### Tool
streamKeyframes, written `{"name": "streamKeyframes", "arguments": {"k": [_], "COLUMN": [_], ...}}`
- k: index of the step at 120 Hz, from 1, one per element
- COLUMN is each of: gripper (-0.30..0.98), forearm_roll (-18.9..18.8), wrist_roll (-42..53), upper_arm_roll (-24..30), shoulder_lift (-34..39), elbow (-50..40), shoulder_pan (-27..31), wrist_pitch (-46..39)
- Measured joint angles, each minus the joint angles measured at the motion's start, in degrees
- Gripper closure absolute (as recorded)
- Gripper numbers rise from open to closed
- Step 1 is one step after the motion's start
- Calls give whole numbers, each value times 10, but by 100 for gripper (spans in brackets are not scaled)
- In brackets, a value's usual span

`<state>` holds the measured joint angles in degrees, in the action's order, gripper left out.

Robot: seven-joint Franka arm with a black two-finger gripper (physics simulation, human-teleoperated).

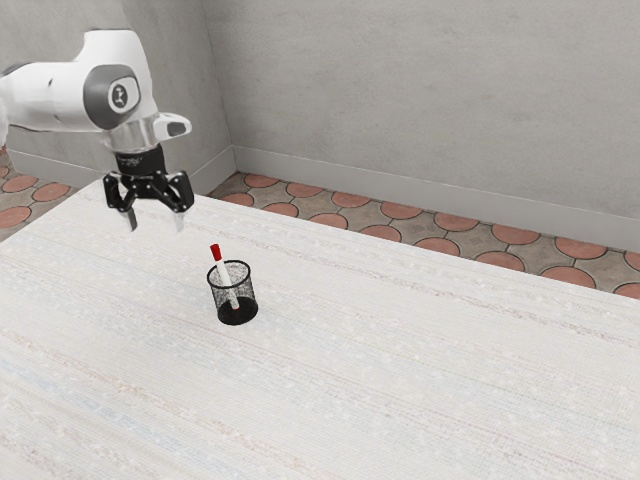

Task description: Take the marker out of the pen holder and place it to the left of the pen holder.

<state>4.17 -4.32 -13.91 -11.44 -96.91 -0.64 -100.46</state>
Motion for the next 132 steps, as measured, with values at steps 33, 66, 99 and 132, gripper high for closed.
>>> {"name": "streamKeyframes", "arguments": {"k": [33, 66, 99, 132], "gripper": [1, 1, 6, 18], "forearm_roll": [45, 81, 100, 103], "wrist_roll": [-26, -54, -77, -92], "upper_arm_roll": [3, 7, 7, 8], "shoulder_lift": [-132, -196, -219, -235], "elbow": [128, 168, 157, 164], "shoulder_pan": [12, 11, 9, 8], "wrist_pitch": [-39, -52, -57, -59]}}
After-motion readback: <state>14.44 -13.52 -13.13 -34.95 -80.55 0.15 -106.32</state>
